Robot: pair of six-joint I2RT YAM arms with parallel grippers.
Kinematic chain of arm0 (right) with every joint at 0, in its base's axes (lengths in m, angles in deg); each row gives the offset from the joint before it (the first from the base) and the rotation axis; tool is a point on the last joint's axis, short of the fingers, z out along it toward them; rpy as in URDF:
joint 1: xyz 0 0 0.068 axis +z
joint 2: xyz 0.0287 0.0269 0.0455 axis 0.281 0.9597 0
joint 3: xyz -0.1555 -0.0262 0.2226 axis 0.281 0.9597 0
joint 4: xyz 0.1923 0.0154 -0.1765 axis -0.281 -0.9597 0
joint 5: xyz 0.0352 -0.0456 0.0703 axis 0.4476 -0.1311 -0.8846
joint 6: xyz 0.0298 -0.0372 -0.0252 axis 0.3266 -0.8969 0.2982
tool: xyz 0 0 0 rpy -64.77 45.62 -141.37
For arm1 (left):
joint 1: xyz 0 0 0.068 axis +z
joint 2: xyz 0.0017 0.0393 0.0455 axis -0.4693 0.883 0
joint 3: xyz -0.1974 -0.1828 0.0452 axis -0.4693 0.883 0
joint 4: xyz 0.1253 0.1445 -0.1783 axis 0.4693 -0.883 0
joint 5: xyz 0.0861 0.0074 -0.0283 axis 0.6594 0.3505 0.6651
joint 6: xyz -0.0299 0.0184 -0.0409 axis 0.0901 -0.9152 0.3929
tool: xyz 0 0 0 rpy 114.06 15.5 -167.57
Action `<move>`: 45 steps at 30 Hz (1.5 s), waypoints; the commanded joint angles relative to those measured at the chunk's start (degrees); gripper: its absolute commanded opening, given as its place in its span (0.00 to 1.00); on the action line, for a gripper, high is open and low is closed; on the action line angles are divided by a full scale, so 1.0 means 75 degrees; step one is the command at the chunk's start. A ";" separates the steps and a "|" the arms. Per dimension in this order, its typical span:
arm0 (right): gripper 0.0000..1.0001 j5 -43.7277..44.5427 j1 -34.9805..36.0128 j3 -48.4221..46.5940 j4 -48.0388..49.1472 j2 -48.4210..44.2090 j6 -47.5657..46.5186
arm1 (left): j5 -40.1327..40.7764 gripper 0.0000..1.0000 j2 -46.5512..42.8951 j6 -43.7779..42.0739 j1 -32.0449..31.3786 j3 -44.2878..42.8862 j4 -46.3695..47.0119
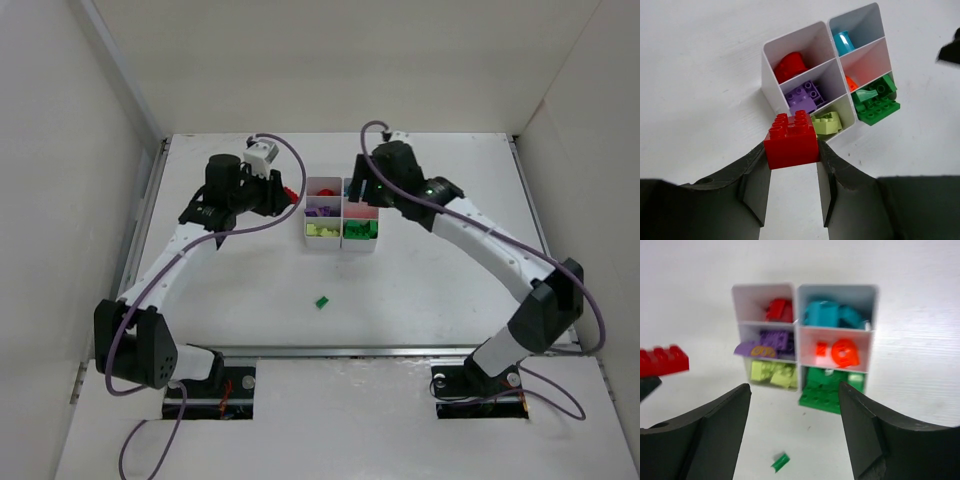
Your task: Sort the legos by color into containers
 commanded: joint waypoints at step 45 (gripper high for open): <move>0.76 0.0229 -0.2140 0.1798 0.0580 -0.1375 -0.0096 | 0.0482 0.00 0.2463 0.0160 -0.0610 -0.2708 -0.0611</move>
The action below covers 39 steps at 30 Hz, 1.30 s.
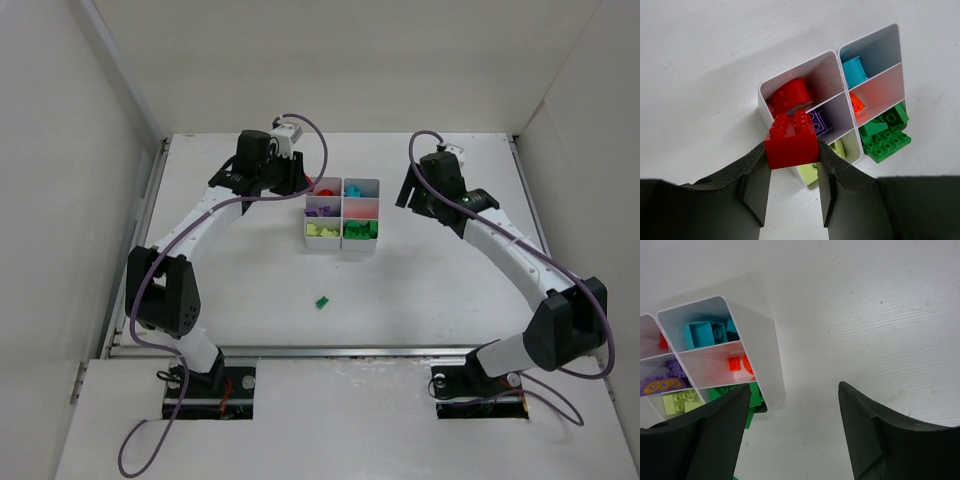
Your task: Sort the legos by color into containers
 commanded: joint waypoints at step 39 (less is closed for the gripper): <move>0.90 0.0748 0.0637 -0.0394 0.0317 -0.0370 -0.1302 | 0.1560 1.00 0.0604 -0.0328 -0.0918 -0.1434 0.0227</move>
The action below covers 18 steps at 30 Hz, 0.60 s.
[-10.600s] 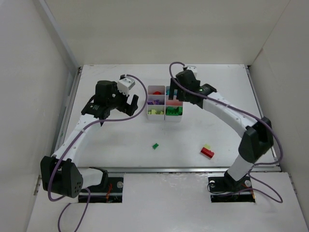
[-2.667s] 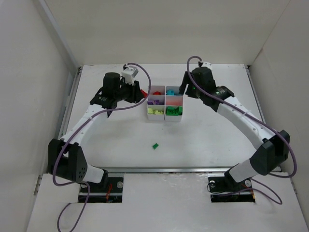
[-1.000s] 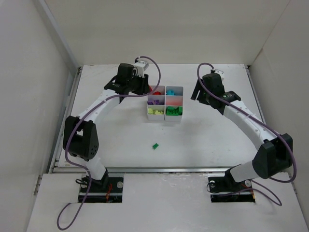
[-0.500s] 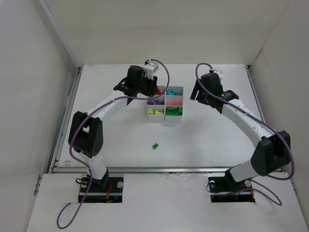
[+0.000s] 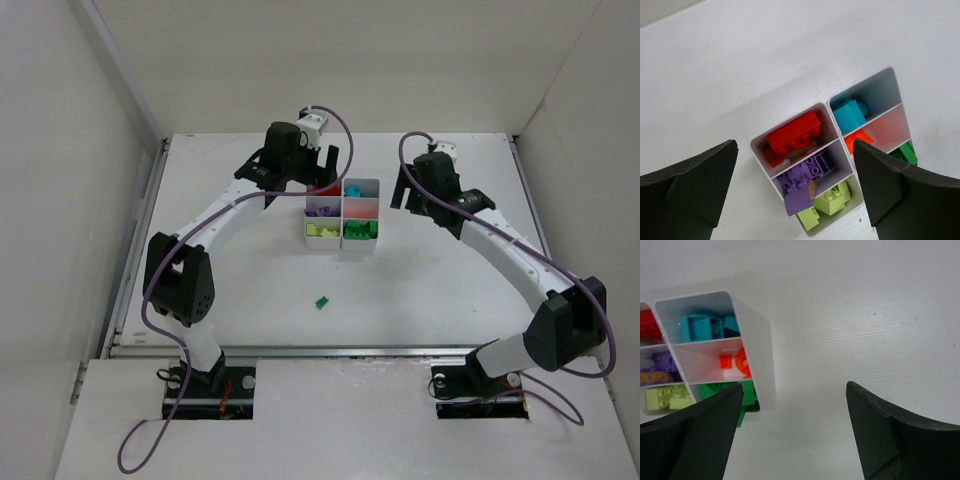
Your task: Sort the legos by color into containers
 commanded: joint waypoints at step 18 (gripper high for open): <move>1.00 -0.1738 0.3998 0.0669 -0.0045 -0.0312 -0.2639 | 0.3559 1.00 -0.3265 0.0238 0.1414 0.0991 -0.1810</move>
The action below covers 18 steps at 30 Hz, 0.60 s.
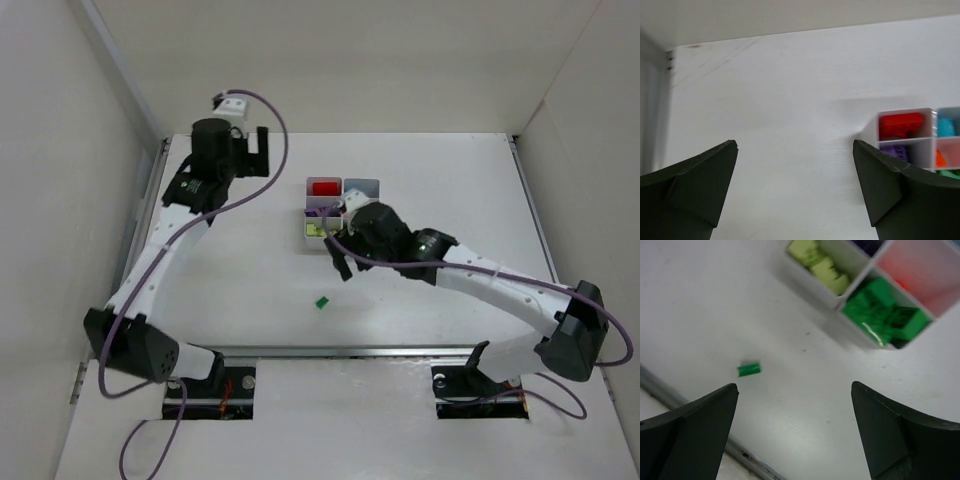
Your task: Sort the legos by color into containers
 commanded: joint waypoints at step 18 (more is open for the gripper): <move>0.96 -0.0943 0.1689 -0.0799 0.0362 0.3695 0.0409 | -0.0710 1.00 -0.4071 0.0959 0.1866 0.3617 -0.0591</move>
